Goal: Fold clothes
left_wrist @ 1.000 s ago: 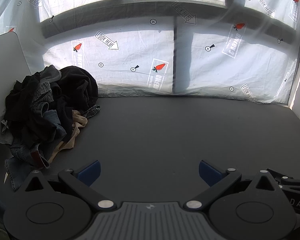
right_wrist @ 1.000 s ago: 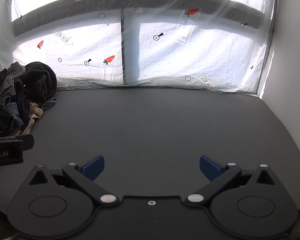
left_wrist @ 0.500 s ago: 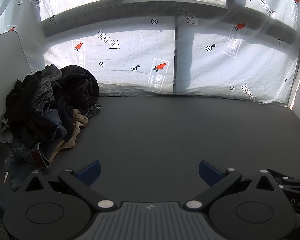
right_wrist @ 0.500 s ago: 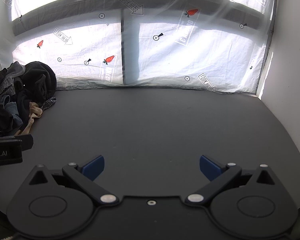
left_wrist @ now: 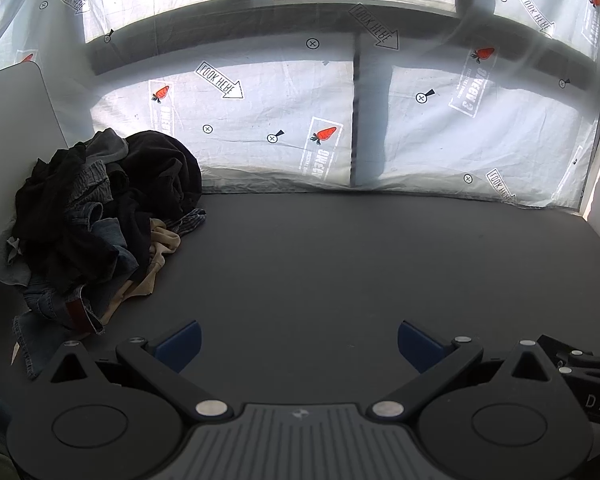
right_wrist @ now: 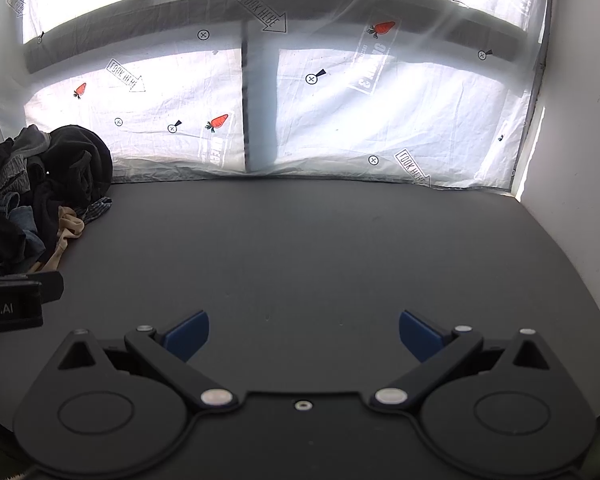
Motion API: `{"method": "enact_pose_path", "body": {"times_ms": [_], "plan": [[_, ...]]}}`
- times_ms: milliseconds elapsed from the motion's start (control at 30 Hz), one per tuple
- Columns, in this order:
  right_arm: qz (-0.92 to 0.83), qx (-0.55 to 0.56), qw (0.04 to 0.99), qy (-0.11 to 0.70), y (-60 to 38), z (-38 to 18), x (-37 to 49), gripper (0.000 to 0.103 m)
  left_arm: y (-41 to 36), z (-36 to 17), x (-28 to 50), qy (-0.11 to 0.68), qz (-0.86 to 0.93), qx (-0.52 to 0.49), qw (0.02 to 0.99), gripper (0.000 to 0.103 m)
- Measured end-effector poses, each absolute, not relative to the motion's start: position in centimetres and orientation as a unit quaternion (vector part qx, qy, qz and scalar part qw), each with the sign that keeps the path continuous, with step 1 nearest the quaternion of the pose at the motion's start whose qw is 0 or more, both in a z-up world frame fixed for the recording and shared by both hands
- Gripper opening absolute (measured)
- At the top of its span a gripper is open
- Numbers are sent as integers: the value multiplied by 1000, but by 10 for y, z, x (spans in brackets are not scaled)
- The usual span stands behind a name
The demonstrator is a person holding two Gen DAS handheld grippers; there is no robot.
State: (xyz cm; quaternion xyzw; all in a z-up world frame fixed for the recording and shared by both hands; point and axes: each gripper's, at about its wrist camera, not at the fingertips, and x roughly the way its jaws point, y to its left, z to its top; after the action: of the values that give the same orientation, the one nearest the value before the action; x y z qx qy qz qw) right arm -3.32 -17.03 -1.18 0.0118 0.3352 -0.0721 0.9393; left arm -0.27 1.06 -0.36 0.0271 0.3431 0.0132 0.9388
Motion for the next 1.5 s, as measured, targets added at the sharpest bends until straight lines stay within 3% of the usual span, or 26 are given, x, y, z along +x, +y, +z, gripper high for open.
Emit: {"method": "enact_pose_path", "body": {"times_ms": [733,967,1200,1400,1500], "plan": [[-93,10,941,326,-192,-9,-27,103,-3,-7,7,339,7,8,941,103],[-98,60,941,318,-223,-15,-20,103,-9,-10,21,331,27,-29,943,103],[-69,123,934,329,-249,-26,2,103,28,-32,46,376,27,-219,900,103],[-76,98,946,301,-238,-27,57,103,70,-39,58,379,59,-275,881,103],[-57,79,956,278,-219,-26,89,103,113,-58,78,388,77,-364,843,103]]}}
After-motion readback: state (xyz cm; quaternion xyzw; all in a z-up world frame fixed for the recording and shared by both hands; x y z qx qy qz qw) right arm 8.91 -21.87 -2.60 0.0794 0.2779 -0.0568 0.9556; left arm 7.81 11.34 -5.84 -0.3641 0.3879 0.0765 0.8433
